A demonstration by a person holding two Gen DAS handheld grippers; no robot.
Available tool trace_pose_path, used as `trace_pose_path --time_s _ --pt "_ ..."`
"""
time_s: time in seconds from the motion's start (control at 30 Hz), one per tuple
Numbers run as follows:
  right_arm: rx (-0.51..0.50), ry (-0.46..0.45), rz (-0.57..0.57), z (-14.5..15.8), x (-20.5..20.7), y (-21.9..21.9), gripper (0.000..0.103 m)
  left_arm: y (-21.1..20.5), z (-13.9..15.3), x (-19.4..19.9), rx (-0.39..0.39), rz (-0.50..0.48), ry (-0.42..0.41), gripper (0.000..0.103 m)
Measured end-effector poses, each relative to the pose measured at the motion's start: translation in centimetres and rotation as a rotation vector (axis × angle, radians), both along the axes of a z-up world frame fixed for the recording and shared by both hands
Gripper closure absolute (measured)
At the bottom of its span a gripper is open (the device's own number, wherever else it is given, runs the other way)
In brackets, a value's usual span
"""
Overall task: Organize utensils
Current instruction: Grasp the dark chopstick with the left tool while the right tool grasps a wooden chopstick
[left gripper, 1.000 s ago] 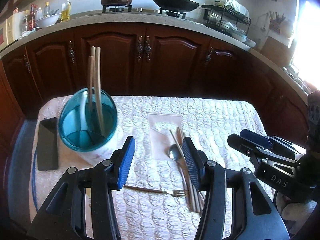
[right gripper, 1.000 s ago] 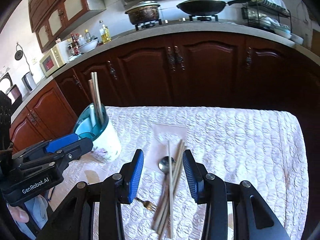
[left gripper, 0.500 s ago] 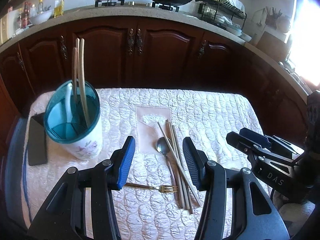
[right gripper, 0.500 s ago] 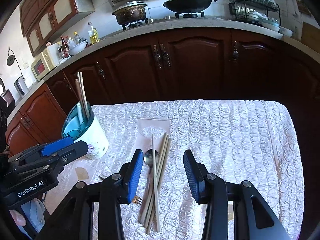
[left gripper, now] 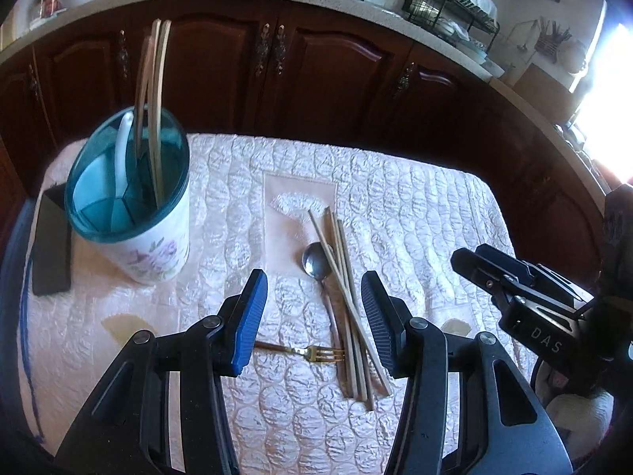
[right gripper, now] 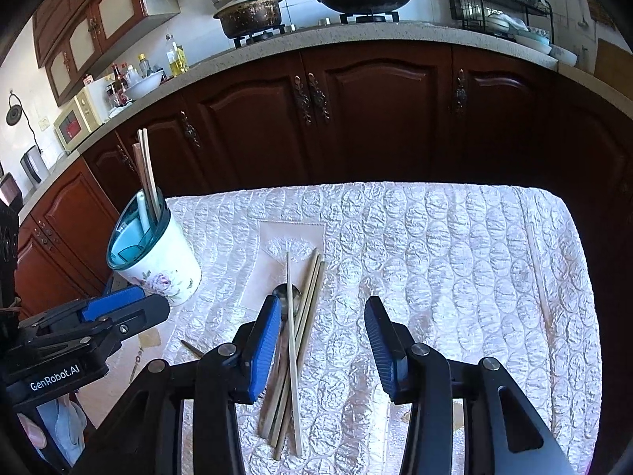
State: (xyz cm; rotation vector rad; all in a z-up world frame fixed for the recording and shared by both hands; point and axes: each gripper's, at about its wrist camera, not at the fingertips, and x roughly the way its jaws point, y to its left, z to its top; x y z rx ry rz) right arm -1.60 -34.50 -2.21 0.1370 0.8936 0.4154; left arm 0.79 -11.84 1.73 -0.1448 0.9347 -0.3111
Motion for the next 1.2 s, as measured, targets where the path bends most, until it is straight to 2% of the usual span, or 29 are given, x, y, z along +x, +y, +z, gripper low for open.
trace_pose_path --time_s 0.13,0.27,0.43,0.53,0.63,0.73,0.87,1.2 --pt "-0.008 0.012 0.001 -0.6 0.2 0.0 0.061 0.9 -0.8 -0.1 -0.011 0.016 0.022 0.054" --pt "0.002 0.044 -0.004 -1.7 0.5 -0.2 0.061 3.1 -2.1 -0.2 -0.062 0.046 0.086 0.054" --pt "0.053 0.128 0.025 -3.9 1.3 0.0 0.061 5.8 -4.4 -0.1 -0.123 0.099 0.171 0.054" --pt "0.068 0.164 0.055 -5.3 1.7 0.7 0.062 6.5 -5.8 -0.2 -0.133 0.110 0.208 0.055" --pt "0.083 0.190 0.090 -6.3 2.3 1.8 0.072 6.8 -7.1 -0.2 -0.125 0.121 0.239 0.055" --pt "0.080 0.200 0.136 -7.1 3.2 3.3 0.077 7.2 -8.3 -0.1 -0.122 0.143 0.265 0.055" --pt "0.088 0.221 0.173 -7.9 5.6 5.3 0.077 8.0 -9.4 0.7 -0.131 0.173 0.293 0.055" --pt "0.024 0.277 0.227 -10.4 13.1 9.6 0.077 8.5 -10.9 1.8 -0.156 0.199 0.342 0.055"
